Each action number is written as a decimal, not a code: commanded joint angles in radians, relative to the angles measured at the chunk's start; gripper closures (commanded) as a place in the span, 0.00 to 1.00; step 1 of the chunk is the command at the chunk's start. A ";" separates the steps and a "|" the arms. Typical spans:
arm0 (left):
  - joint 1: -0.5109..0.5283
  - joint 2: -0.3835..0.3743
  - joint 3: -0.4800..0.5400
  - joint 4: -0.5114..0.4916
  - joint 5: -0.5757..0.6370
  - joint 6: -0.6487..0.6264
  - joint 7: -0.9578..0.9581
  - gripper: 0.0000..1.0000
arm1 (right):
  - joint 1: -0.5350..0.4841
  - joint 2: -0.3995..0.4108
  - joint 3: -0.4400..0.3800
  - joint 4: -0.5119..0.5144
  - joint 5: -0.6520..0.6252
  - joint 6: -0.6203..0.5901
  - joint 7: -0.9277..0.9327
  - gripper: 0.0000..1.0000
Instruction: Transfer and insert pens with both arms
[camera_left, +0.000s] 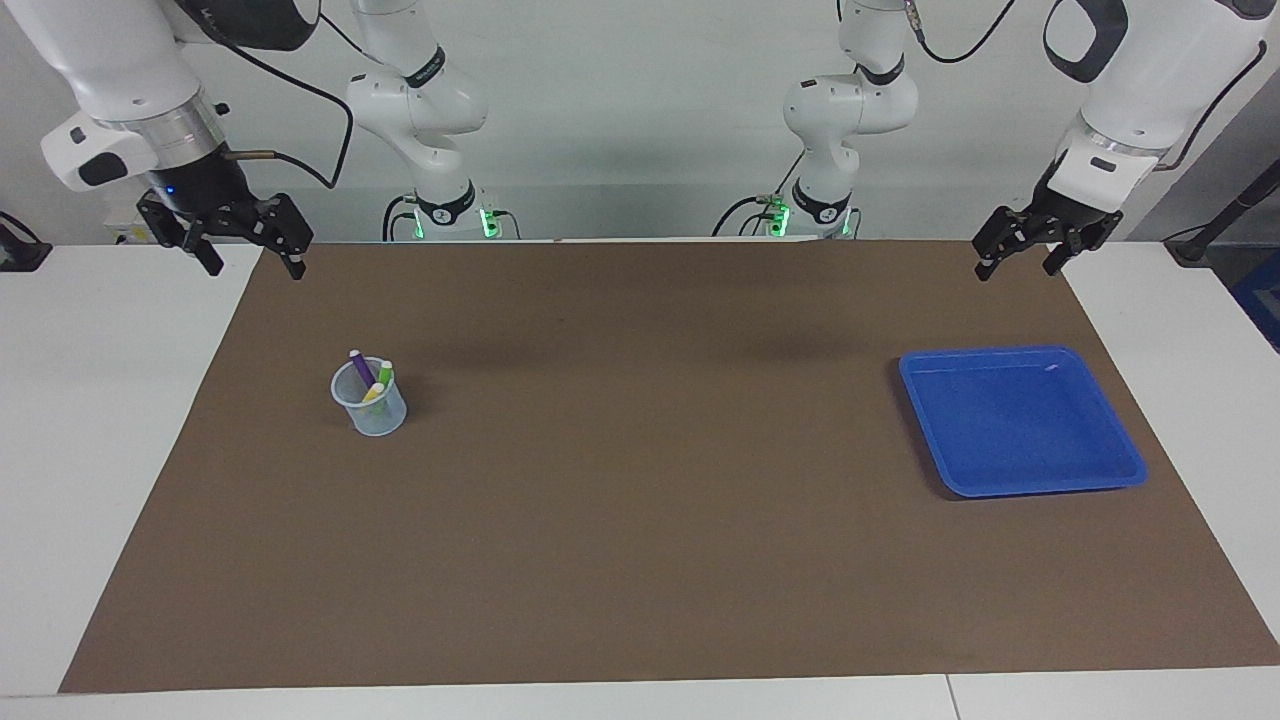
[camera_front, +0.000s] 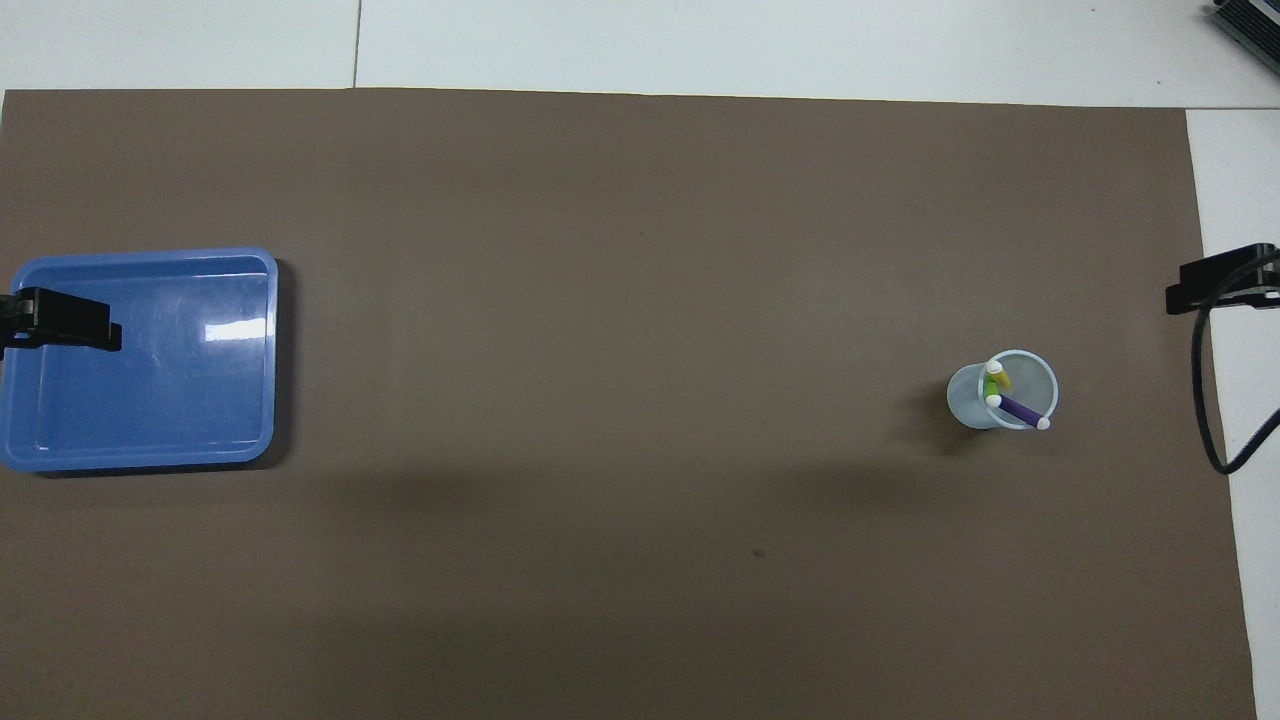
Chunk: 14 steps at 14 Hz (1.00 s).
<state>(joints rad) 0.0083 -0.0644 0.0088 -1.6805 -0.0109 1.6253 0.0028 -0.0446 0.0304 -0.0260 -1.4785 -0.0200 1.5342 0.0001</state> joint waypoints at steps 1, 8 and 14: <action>0.002 0.011 -0.001 0.028 0.008 -0.033 0.009 0.00 | 0.005 0.013 0.001 0.027 0.018 -0.026 -0.028 0.00; 0.002 0.011 -0.003 0.028 0.008 -0.035 0.009 0.00 | 0.057 0.013 -0.009 0.026 0.017 -0.026 -0.028 0.00; 0.002 0.011 -0.003 0.030 0.008 -0.035 0.009 0.00 | 0.052 0.016 -0.025 0.059 0.018 -0.095 -0.077 0.00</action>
<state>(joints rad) 0.0082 -0.0644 0.0082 -1.6795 -0.0109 1.6170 0.0028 0.0107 0.0307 -0.0381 -1.4727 -0.0193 1.4809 -0.0439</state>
